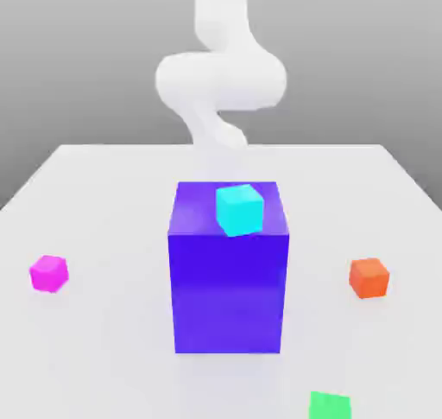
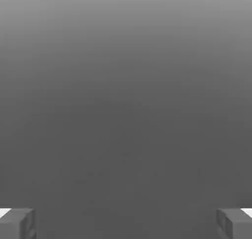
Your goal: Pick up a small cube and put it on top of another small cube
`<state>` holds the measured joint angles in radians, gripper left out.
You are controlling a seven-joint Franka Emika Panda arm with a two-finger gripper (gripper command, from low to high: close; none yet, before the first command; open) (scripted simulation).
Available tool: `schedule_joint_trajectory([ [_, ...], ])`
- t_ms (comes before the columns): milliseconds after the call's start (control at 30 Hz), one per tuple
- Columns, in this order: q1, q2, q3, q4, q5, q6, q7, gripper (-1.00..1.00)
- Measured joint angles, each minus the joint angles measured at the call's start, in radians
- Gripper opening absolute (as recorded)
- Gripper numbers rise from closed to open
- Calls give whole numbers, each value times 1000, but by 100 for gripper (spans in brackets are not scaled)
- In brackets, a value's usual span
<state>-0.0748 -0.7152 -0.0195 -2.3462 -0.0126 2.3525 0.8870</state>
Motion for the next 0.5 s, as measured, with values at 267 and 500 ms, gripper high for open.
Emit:
schedule_joint_trajectory([
  [267, -244, 278, -79, -152, -30, 174, 277, 0],
  [500, -428, 514, -178, -281, -33, 324, 498, 0],
])
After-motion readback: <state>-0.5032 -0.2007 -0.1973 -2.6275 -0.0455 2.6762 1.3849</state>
